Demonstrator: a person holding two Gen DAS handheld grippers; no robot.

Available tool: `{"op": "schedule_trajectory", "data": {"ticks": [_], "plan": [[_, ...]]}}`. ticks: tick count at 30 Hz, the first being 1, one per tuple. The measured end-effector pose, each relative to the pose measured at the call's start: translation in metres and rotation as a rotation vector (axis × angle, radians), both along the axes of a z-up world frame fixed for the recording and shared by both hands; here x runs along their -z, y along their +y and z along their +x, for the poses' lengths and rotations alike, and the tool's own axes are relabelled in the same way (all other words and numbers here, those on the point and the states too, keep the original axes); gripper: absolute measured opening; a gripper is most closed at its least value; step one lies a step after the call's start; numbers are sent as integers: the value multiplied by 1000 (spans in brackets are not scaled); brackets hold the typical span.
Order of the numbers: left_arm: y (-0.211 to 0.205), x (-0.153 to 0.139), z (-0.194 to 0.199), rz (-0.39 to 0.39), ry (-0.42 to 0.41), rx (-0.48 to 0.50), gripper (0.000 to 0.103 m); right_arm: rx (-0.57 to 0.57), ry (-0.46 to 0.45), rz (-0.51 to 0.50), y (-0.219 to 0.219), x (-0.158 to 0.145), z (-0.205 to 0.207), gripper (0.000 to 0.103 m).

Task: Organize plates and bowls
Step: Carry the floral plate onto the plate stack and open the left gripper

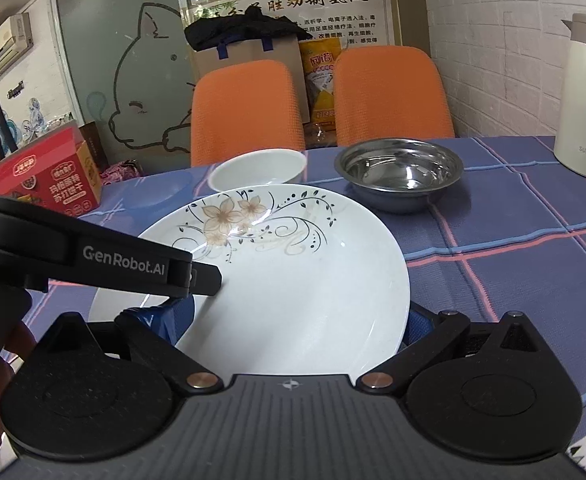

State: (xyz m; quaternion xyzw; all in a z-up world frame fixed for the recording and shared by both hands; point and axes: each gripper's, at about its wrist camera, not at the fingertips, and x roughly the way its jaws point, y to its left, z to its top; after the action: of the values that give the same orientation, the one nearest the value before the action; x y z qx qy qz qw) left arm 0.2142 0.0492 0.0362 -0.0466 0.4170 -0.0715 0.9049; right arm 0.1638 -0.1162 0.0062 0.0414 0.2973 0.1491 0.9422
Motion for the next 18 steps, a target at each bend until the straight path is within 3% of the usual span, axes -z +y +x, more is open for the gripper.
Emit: {"op": "schedule_trajectory", "data": {"ticks": [8, 18], "plan": [[57, -4, -74, 0, -28, -134, 48, -119, -12, 17, 53, -6, -49, 90], [91, 17, -133, -16, 0, -185, 48, -195, 11, -9, 90, 6, -98, 90]]}}
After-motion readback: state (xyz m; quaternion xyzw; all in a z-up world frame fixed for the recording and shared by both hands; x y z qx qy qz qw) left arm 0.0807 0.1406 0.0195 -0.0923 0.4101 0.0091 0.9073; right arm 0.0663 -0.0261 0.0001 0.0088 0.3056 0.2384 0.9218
